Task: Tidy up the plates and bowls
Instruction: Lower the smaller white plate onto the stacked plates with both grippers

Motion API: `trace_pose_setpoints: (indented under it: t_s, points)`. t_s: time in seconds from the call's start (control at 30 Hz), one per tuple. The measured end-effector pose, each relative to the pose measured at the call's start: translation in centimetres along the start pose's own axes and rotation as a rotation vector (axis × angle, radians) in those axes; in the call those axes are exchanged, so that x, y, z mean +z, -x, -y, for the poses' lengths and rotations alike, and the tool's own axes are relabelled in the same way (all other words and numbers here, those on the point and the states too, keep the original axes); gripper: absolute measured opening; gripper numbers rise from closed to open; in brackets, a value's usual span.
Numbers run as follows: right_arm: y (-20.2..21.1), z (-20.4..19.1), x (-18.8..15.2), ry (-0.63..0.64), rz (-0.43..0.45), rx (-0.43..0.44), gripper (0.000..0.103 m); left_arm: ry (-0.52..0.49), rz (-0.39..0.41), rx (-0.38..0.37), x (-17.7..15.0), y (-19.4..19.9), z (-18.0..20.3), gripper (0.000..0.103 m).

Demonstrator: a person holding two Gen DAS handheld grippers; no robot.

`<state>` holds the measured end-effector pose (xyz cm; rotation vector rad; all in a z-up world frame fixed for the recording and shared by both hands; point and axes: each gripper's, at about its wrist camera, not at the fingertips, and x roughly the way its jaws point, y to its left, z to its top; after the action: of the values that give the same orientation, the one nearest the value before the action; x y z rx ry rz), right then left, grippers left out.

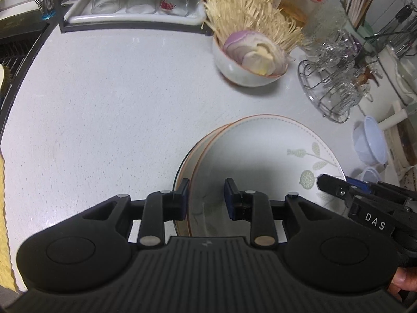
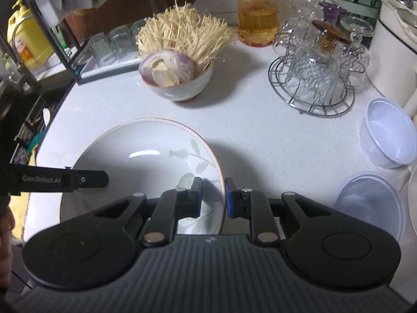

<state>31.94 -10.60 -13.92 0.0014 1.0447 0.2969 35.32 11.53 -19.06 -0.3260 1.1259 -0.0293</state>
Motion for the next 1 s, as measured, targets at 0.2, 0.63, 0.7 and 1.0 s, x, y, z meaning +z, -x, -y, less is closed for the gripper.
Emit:
trace_pose_setpoints:
  t_s: [0.2,0.63,0.7,1.0]
  points:
    - [-0.8,-0.2,-0.7,0.024,0.002,-0.014,0.023,-0.031,0.008,0.037,-1.1,-0.4,0.7,0.035]
    - [-1.9,-0.3,-1.2,0.045,0.032,-0.001,0.027,0.069,0.046,0.000,-1.1,0.0,-0.3,0.038]
    - [-2.0,-0.4,-1.2,0.054,0.033,-0.001,0.026,0.112,0.046,-0.024,-1.0,0.2,-0.9,0.038]
    - [-2.4,-0.6,-1.5,0.100,0.039,-0.007,0.026,0.148,0.035,-0.045,-0.9,1.2,-1.5,0.038]
